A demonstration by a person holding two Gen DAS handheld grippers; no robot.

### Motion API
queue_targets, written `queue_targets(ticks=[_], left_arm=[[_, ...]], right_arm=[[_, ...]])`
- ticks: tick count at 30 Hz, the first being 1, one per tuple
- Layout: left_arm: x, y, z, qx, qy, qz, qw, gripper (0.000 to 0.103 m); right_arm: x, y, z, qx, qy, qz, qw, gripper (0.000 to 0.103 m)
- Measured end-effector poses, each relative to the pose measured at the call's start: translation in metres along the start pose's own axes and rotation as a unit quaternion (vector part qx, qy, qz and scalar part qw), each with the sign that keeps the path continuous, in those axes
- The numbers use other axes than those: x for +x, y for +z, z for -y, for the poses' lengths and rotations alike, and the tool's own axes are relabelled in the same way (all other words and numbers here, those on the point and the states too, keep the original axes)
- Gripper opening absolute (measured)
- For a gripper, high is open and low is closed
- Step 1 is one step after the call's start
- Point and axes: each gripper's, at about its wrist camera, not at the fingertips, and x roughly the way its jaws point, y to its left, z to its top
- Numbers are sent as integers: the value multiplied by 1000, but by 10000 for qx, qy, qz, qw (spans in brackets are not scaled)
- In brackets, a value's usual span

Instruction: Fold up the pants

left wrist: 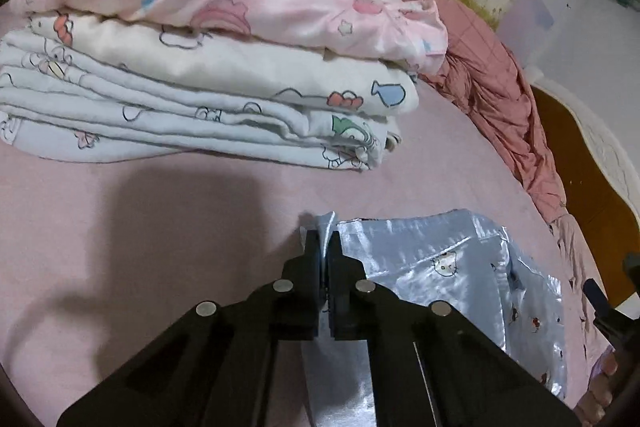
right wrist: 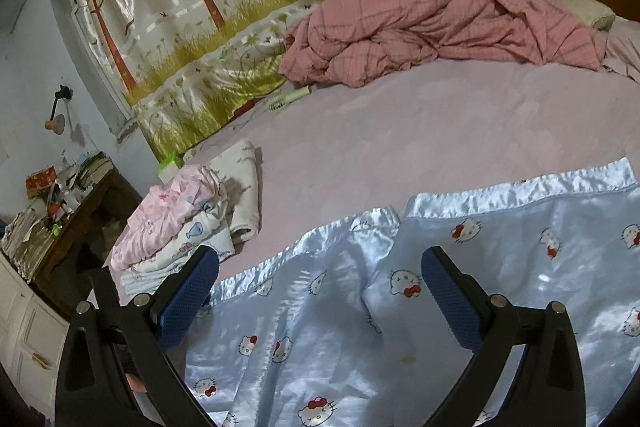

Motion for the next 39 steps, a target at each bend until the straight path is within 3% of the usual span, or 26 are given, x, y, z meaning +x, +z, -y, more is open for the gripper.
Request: queue_targets(ticks=[2, 7, 12, 18, 20, 23, 26, 30, 32, 39], left_arm=[[-10, 4, 0, -3, 84, 211, 9997, 1], [-31, 13, -7, 275, 1275, 630, 9895, 1], [-35, 13, -37, -171, 1338, 487, 9897, 1], [-24, 5, -40, -144, 1508, 229, 9882, 1], [-24, 3, -37, -137, 1503, 250, 9882, 1], [-24, 7, -36, -194, 1442, 242, 9891, 2], [-26, 5, -40, -226, 1393, 225, 9897, 2], [-22, 8, -38, -136, 1442, 208, 9892, 2], [-21, 9, -35, -120, 1422, 211, 9895, 2], [-19, 13, -26, -47, 1517, 315, 9879, 2]], right_arm=[[3, -1, -3, -64, -9, -48, 10000, 97], [10, -3, -10, -267, -190, -170, 9993, 94], [18, -5, -15, -332, -204, -377, 9985, 90], [46, 11, -32, -402, -235, -812, 9956, 84], [73, 20, -37, -671, -478, -1184, 9895, 73], [116, 24, -38, -1039, -728, -1631, 9784, 67], [147, 18, -36, -1277, -605, -1888, 9718, 50], [181, 10, -35, -1359, -296, -2223, 9650, 43], [189, 11, -36, -1495, -598, -2219, 9617, 7], [197, 32, -40, -1595, -528, -1967, 9660, 4]])
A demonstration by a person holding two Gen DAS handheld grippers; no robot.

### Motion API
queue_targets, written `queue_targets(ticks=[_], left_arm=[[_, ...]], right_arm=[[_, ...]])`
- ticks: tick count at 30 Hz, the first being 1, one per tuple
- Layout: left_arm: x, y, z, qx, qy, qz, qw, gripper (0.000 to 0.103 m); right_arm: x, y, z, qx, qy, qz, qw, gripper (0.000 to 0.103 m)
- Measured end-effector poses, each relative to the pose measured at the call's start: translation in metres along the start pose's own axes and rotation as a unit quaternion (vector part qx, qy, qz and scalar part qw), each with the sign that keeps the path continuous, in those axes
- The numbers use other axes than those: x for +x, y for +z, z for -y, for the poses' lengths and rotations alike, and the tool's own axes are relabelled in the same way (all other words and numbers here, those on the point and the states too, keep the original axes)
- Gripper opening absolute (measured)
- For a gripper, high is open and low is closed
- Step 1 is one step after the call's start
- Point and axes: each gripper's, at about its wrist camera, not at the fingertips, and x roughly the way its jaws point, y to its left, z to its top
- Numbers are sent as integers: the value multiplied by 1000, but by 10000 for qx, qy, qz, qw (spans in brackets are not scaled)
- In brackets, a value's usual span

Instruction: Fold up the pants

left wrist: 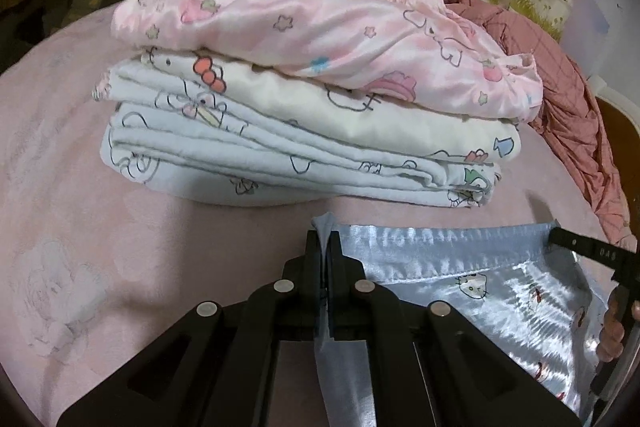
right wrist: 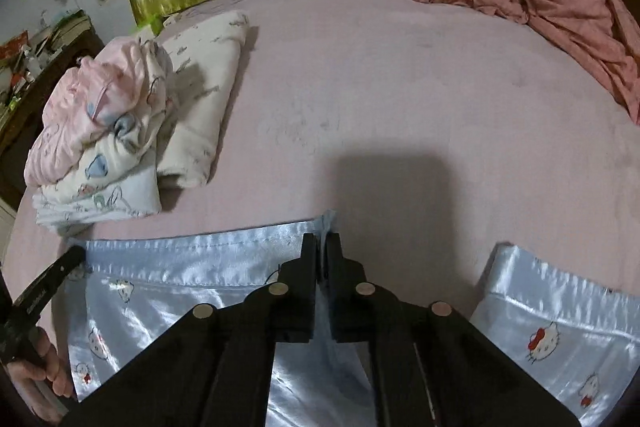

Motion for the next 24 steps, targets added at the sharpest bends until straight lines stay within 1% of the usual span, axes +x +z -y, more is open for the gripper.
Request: queue_targets(ticks=[2, 6, 8, 9, 11, 12, 13, 15, 16, 17, 18, 19, 20, 22, 24], left_arm=[[-2, 1, 3, 78, 128, 55, 9999, 2], [-3, 3, 7, 180, 503, 150, 9985, 2], [-1, 4, 7, 175, 519, 145, 9984, 3], [-1, 5, 8, 185, 534, 136, 9983, 8], [-3, 6, 11, 252, 657, 148, 9974, 17], [-5, 8, 13, 315, 724, 186, 9967, 23], [-10, 9, 16, 400, 715, 296, 9962, 24], [-22, 12, 23, 567, 757, 533, 9941, 25], [-29, 13, 27, 637, 777, 647, 9928, 29], [-35, 14, 31, 702, 761, 764, 9917, 32], [-42, 15, 36, 759, 724, 893, 9905, 38], [-49, 16, 40, 807, 727, 1018, 9889, 43], [-54, 17, 43, 840, 751, 1103, 9875, 43], [-60, 19, 48, 887, 727, 1173, 9865, 43], [-65, 23, 48, 852, 659, 1196, 9870, 43]], right_arm=[[6, 4, 1, 65, -1, -21, 10000, 4], [13, 3, -8, 42, 10, 8, 10000, 4], [12, 1, -15, -52, -85, 93, 9999, 4], [11, -2, -16, -75, -110, 101, 9999, 4], [5, -2, -19, -164, -407, 196, 9988, 5], [-1, -2, -19, -186, -525, 265, 9981, 5], [-10, -1, -18, -190, -598, 379, 9973, 7], [-31, -2, -12, -134, -554, 612, 9965, 16], [-47, -3, -7, -50, -537, 791, 9954, 27], [-61, -5, -2, 19, -530, 941, 9941, 41], [-77, -8, 4, 80, -491, 1139, 9922, 49], [-96, -12, 10, 102, -450, 1381, 9893, 60], [-108, -14, 14, 97, -488, 1495, 9875, 64], [-133, -18, 25, 100, -623, 1634, 9845, 64], [-160, -27, 39, 216, -524, 1820, 9817, 64]])
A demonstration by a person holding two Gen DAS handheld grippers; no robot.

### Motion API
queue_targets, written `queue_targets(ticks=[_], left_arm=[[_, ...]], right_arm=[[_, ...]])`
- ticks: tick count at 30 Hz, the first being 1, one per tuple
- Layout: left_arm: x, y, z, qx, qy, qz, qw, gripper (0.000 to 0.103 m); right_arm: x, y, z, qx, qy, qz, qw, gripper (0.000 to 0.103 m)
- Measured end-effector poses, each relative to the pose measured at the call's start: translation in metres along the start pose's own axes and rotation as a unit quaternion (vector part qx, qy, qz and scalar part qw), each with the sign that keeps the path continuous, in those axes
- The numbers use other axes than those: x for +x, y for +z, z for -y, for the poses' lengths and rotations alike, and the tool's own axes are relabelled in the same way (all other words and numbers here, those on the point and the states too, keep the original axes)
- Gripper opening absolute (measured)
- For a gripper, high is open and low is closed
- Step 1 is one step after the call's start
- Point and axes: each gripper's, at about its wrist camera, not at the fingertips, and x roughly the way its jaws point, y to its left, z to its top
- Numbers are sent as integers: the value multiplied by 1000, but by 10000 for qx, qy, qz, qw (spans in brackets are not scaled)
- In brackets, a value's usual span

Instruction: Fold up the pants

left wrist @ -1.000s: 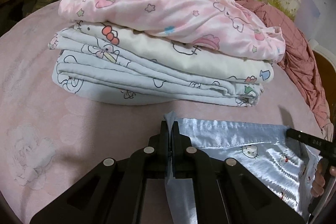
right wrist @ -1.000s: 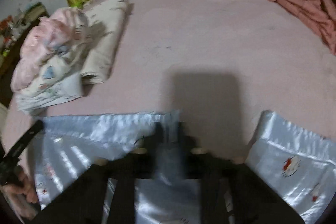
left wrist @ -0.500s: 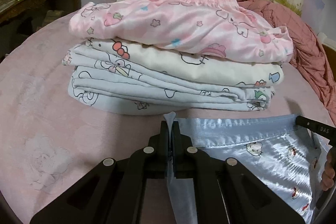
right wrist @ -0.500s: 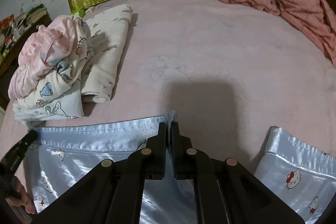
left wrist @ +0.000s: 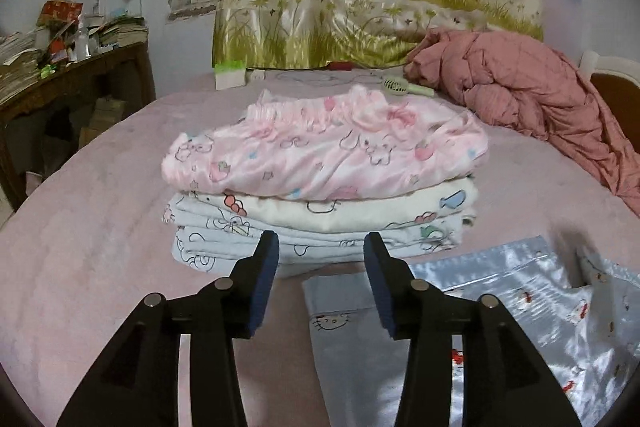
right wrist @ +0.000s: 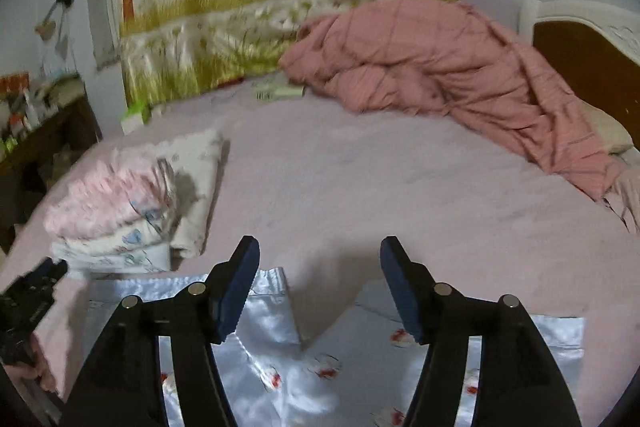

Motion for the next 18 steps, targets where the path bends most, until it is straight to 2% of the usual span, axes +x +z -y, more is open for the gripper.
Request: queue_targets(ticks=[2, 5, 8, 10, 14, 18], left_arm=[[-9, 2, -1, -79, -188, 62, 9998, 43], [-24, 7, 9, -60, -623, 123, 9980, 44], [-39, 8, 37, 303, -834, 274, 9957, 44], [-49, 5, 57, 580, -896, 346, 9937, 49], [-70, 0, 80, 827, -898, 479, 9914, 50], [-102, 6, 69, 420, -1010, 689, 9916, 50]], right_arm=[[-28, -2, 21, 203, 19, 171, 9996, 65], [-71, -15, 55, 289, -368, 393, 9981, 65], [-110, -39, 89, 213, -1020, 505, 9933, 65], [-128, -49, 111, 363, -1174, 563, 9908, 65], [-144, -66, 162, 1234, -895, 644, 9862, 65], [-148, -75, 172, 1366, -787, 655, 9853, 65]])
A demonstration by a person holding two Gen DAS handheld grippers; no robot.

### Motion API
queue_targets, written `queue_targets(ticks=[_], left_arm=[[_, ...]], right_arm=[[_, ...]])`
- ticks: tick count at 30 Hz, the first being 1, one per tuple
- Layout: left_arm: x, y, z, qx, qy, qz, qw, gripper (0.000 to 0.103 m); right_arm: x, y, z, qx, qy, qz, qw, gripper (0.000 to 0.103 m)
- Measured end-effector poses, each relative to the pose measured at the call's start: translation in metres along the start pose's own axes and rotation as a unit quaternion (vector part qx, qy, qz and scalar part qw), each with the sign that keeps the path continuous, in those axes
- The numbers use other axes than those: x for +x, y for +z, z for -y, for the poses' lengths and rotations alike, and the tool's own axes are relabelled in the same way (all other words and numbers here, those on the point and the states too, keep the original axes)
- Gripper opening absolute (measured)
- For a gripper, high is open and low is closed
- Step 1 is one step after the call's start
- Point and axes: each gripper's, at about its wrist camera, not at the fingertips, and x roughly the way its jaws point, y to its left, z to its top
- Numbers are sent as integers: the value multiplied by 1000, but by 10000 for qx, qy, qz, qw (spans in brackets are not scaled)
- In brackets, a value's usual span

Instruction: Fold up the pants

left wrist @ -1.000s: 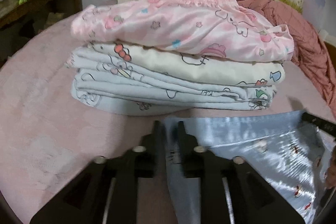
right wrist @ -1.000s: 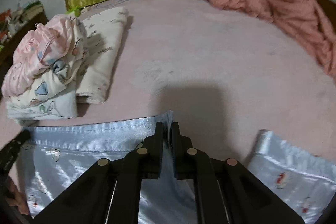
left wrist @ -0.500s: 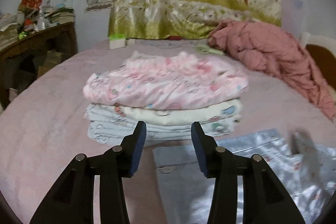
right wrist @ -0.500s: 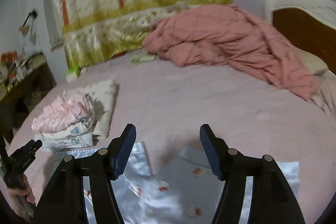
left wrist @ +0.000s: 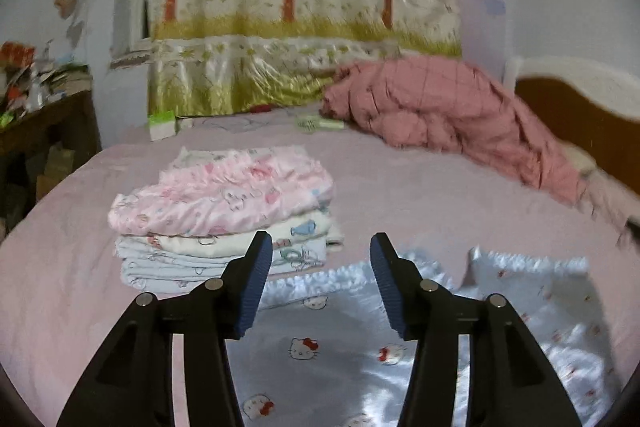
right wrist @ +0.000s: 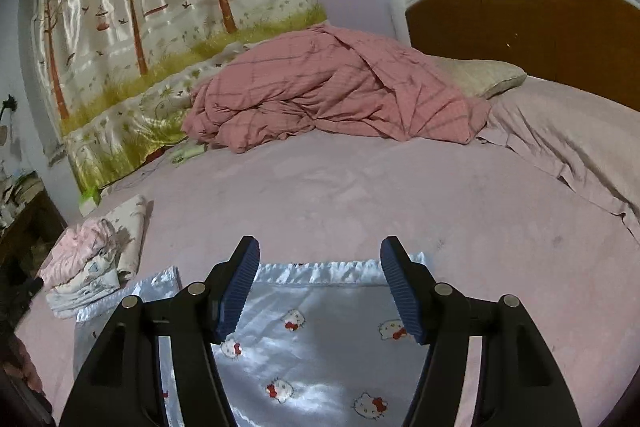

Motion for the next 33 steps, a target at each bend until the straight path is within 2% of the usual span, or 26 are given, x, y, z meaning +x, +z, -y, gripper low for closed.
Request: queue_targets(ticks=[5, 9, 11, 15, 17, 18, 20, 24, 26, 28, 31, 33], left_arm=[[-72, 0, 7, 169, 371, 559, 9976, 50], [-130, -24, 15, 427, 595, 692, 9949, 50], [-151, -44, 15, 447, 533, 619, 9957, 50], [-177, -99, 14, 330, 427, 240, 9983, 50], [-178, -125, 12, 49, 124, -209, 9997, 50], [-176, -139, 12, -92, -97, -524, 9985, 50], [-172, -163, 16, -207, -298, -1003, 9943, 50], [-163, -200, 24, -584, -571, -1601, 9837, 50], [-155, -211, 24, -870, -716, -1772, 9777, 53], [-150, -220, 23, -1046, -641, -1902, 9740, 56], [-148, -221, 19, -1308, -687, -1816, 9722, 58], [-148, -222, 17, -1474, -718, -1791, 9701, 59]], right_arm=[[-39, -25, -7, -189, 481, 170, 9985, 65], [-88, -59, -17, -369, 661, 432, 9962, 65], [-116, -78, -23, -564, 685, 474, 9949, 65], [-165, -114, -27, -847, 761, 485, 9923, 65], [-176, -133, -24, -743, 822, 249, 9935, 65], [-179, -142, -23, -692, 832, 159, 9940, 65], [-185, -169, -11, -387, 813, -85, 9959, 65], [-178, -206, 22, 348, 623, -592, 9957, 65], [-173, -217, 35, 714, 732, -860, 9910, 66], [-169, -226, 43, 994, 881, -999, 9861, 66], [-163, -235, 43, 1100, 1076, -1187, 9809, 67], [-155, -244, 40, 1179, 1015, -1418, 9776, 69]])
